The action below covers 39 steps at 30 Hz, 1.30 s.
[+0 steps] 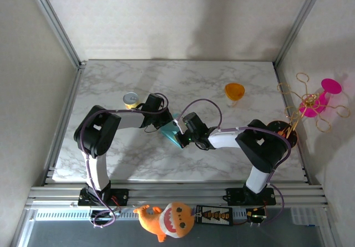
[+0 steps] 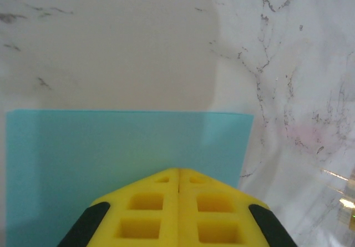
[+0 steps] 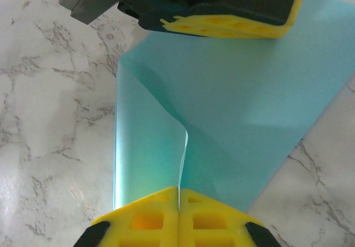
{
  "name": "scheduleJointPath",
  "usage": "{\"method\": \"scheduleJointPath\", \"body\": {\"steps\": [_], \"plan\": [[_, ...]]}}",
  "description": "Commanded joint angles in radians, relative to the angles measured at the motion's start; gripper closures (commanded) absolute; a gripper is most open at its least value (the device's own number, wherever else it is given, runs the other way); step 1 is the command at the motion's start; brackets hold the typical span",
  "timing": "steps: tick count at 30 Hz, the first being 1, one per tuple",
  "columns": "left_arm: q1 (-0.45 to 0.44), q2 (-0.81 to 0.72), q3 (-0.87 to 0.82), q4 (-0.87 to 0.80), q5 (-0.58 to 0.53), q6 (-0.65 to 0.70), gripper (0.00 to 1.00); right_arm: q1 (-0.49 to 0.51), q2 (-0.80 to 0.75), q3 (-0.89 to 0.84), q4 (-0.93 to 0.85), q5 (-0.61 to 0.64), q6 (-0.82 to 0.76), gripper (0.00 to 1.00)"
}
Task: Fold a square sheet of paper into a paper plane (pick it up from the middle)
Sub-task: Third fold the triangle at the center of the table.
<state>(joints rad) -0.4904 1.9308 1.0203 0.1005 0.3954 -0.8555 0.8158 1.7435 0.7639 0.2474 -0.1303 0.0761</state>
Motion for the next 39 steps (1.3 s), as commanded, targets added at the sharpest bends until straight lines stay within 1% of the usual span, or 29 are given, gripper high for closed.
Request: {"method": "scheduleJointPath", "body": {"steps": [1, 25, 28, 33, 39], "plan": [[-0.02, 0.039, 0.0, -0.067, 0.002, 0.019, 1.0, -0.006, 0.017, 0.026, -0.018, 0.015, 0.016, 0.97], [-0.02, 0.019, 0.003, -0.07, 0.001, 0.011, 1.0, -0.005, 0.05, 0.042, -0.049, 0.01, 0.016, 0.97], [-0.016, -0.017, 0.002, -0.074, -0.009, 0.0, 0.96, -0.005, 0.053, 0.038, -0.052, 0.011, 0.016, 0.97], [0.002, -0.128, -0.04, -0.071, -0.051, -0.04, 0.88, -0.005, 0.053, 0.034, -0.059, 0.01, 0.014, 0.97], [0.01, -0.259, -0.156, -0.065, -0.116, -0.114, 0.85, -0.004, 0.055, 0.035, -0.059, 0.008, 0.014, 0.97]]}}
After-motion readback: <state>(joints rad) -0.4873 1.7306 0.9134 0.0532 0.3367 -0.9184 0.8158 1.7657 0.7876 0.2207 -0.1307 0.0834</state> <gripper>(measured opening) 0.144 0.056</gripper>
